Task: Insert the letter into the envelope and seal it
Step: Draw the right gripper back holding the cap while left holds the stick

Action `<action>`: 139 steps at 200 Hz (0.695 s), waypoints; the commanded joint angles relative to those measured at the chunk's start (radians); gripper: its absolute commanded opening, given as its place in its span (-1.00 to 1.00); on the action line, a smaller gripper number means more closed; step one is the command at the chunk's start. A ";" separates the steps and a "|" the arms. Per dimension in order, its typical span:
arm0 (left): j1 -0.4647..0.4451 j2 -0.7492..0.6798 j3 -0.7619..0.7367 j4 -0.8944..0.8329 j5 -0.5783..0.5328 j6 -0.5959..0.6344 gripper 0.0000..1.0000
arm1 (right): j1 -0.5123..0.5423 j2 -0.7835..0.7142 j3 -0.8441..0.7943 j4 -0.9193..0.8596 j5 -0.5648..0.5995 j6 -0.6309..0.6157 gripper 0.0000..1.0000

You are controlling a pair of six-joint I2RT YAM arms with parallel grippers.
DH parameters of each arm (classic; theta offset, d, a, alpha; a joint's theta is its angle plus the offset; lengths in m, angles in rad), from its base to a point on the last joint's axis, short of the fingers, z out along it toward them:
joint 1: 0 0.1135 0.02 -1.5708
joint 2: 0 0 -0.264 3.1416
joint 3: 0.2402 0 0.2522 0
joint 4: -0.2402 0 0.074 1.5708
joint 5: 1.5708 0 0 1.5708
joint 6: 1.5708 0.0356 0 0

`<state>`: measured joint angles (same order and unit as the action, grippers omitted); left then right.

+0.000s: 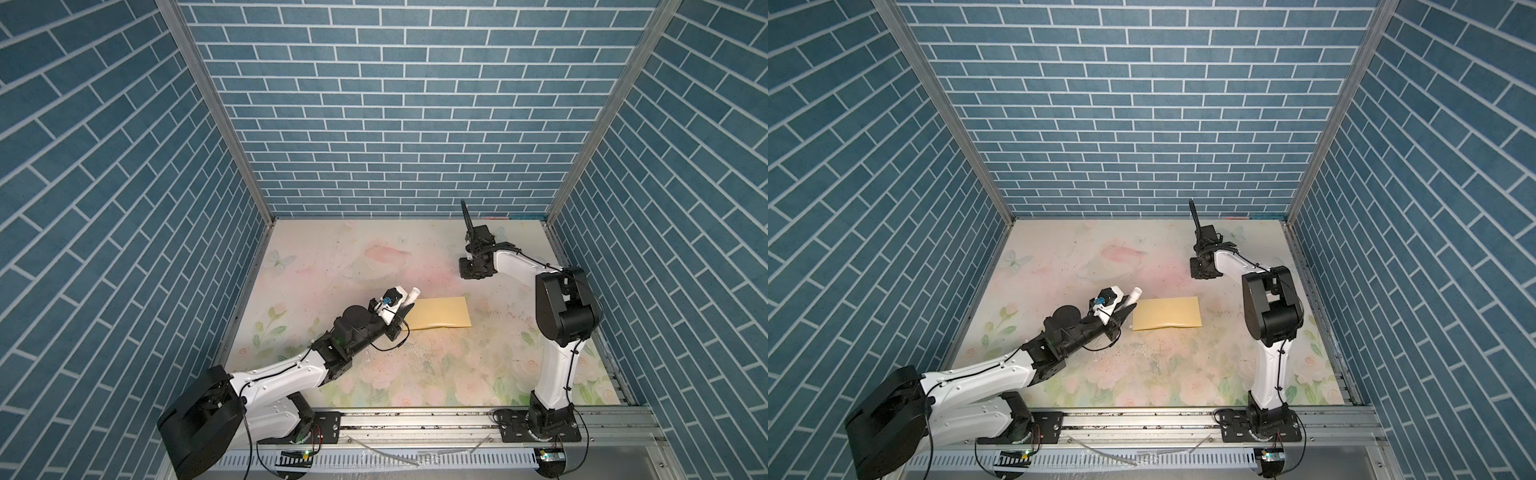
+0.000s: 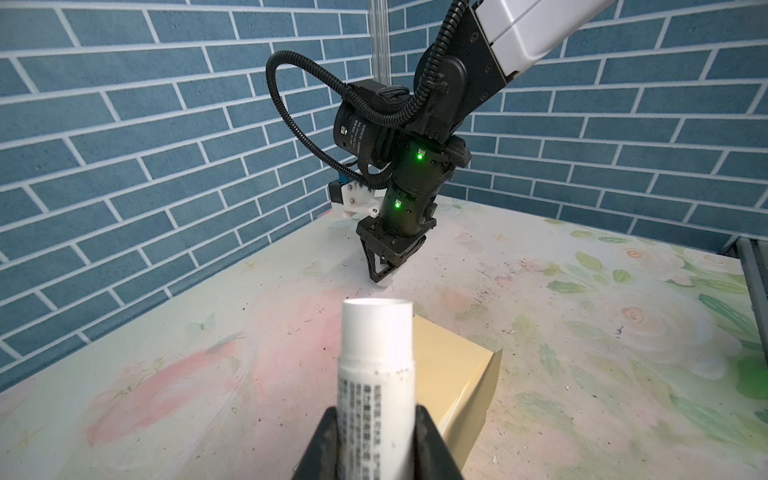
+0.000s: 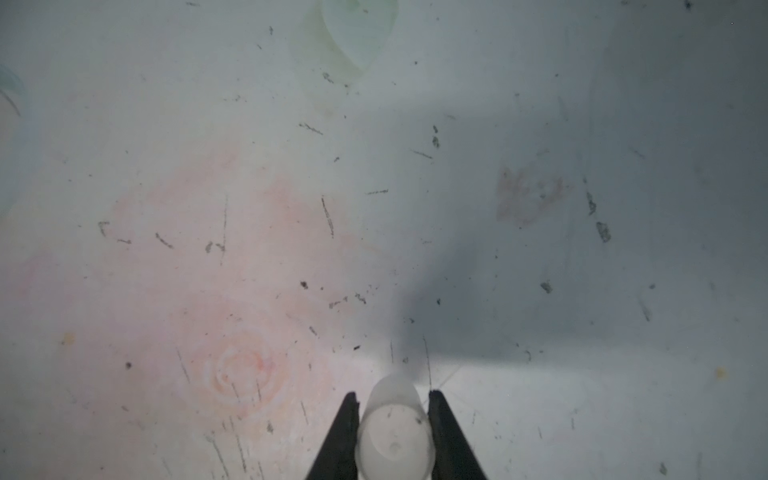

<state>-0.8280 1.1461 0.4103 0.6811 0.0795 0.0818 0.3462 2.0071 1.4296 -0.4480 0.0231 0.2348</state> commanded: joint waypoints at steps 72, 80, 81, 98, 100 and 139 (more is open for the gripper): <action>-0.006 0.011 -0.010 0.053 -0.007 -0.011 -1.00 | -0.003 0.029 -0.005 0.024 0.004 0.000 -0.42; -0.006 0.012 -0.009 0.053 -0.009 -0.011 -1.00 | -0.002 0.029 -0.007 0.023 0.002 0.000 -0.33; -0.006 0.012 -0.009 0.053 -0.009 -0.011 -1.00 | -0.002 0.029 -0.007 0.023 0.001 0.000 -0.32; -0.006 0.012 -0.009 0.052 -0.011 -0.011 -1.00 | -0.002 0.031 -0.011 0.018 -0.006 0.000 -0.21; -0.007 0.011 -0.010 0.053 -0.011 -0.011 -1.00 | -0.002 0.031 -0.012 0.017 -0.007 0.000 -0.20; -0.011 0.014 -0.008 0.055 -0.035 -0.017 -1.00 | -0.003 -0.003 -0.012 -0.005 -0.018 0.004 0.09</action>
<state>-0.8307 1.1522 0.4103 0.7033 0.0673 0.0753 0.3462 2.0274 1.4292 -0.4282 0.0177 0.2367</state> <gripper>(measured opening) 0.286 0.524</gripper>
